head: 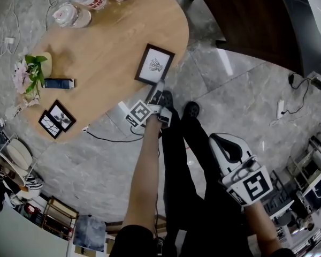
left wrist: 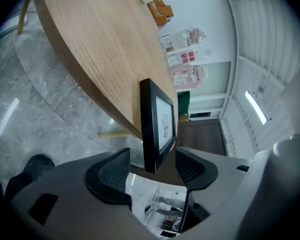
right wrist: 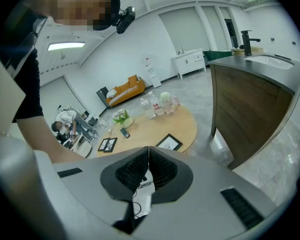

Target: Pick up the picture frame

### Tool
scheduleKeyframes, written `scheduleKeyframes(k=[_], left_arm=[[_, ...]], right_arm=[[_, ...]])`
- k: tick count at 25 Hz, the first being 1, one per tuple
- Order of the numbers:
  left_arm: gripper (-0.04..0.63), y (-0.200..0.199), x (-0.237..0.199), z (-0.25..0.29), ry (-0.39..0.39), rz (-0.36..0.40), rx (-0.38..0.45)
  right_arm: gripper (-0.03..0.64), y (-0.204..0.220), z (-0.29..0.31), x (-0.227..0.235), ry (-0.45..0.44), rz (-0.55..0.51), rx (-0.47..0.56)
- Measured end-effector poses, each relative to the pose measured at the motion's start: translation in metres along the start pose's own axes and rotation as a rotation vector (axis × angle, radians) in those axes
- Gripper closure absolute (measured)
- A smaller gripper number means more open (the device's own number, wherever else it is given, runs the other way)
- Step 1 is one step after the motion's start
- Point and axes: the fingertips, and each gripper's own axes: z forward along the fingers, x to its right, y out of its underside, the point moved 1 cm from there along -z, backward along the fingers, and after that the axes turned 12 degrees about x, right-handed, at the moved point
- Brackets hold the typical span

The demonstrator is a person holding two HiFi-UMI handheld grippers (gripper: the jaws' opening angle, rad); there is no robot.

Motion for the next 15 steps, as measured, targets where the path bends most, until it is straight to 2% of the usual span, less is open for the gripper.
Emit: scheduleKeyframes(k=[4, 6, 8, 9, 12, 15], left_arm=[[0.366, 0.000, 0.010, 0.005, 0.063, -0.106, 0.032], [0.389, -0.001, 0.011, 0.007, 0.077, -0.119, 0.037], [0.439, -0.001, 0.015, 0.011, 0.100, -0.150, 0.043], [0.460, -0.001, 0.012, 0.011, 0.090, -0.145, 0.041], [0.463, -0.002, 0.001, 0.008, 0.039, -0.106, 0.026], [0.468, -0.002, 0.005, 0.007, 0.049, -0.126, 0.024]], right_arm=[[0.603, 0.002, -0.001, 0.003, 0.004, 0.007, 0.002], [0.603, 0.003, -0.002, 0.004, 0.009, 0.010, 0.000], [0.603, 0.004, -0.002, 0.004, 0.009, 0.009, -0.001], [0.603, 0.005, -0.003, 0.004, 0.007, 0.007, -0.001], [0.604, 0.004, -0.004, 0.004, 0.010, 0.007, 0.001], [0.603, 0.003, -0.007, 0.003, 0.016, 0.009, 0.006]])
